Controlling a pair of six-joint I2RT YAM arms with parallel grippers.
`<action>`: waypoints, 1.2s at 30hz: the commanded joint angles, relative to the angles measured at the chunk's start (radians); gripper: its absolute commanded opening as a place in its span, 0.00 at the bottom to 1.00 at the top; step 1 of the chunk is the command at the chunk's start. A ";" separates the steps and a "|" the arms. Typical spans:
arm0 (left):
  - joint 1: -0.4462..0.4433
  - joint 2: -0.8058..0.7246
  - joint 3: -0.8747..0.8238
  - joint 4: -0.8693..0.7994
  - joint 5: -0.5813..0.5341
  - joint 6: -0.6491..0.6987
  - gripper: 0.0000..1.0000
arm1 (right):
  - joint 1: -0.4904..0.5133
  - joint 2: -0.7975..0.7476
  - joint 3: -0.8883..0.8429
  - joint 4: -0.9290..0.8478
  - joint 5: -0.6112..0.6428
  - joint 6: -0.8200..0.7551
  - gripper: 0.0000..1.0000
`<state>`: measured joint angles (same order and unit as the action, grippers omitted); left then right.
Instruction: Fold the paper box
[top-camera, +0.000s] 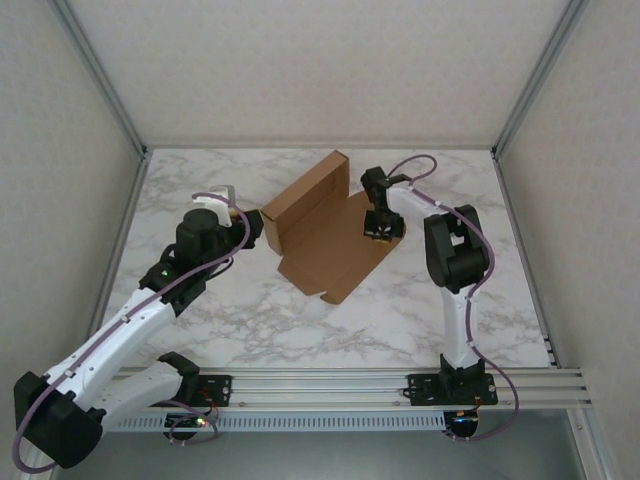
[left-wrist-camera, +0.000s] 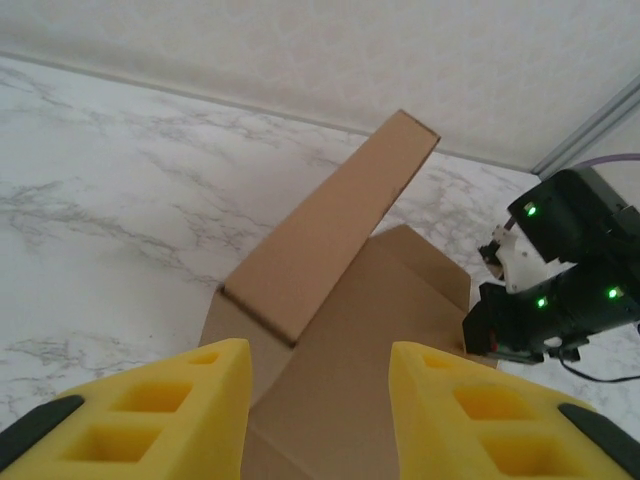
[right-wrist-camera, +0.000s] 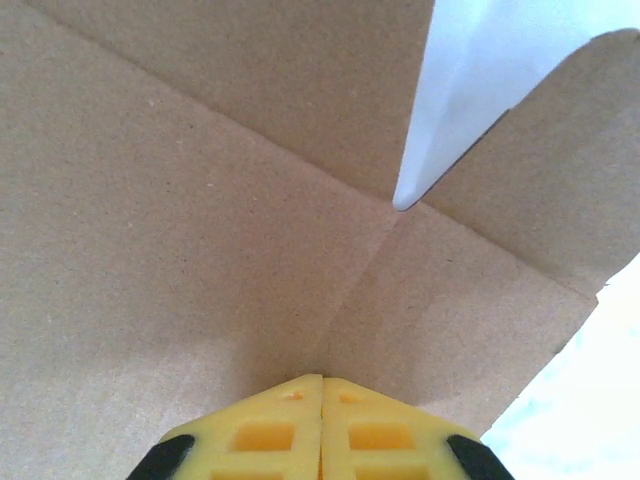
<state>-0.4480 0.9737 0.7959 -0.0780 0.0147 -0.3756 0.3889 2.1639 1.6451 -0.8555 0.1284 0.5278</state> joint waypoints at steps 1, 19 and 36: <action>0.044 0.031 -0.015 0.030 0.023 -0.047 0.42 | -0.021 0.044 0.036 0.013 -0.024 -0.047 0.08; 0.213 0.631 0.253 0.239 0.286 -0.259 0.22 | -0.025 -0.339 -0.354 0.193 -0.090 0.035 0.08; 0.105 0.622 0.047 0.474 0.478 -0.454 0.16 | -0.072 -0.232 -0.188 0.093 0.026 0.010 0.07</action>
<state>-0.2893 1.6539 0.8894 0.2943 0.4931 -0.7593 0.3382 1.9339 1.3922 -0.7231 0.1143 0.5449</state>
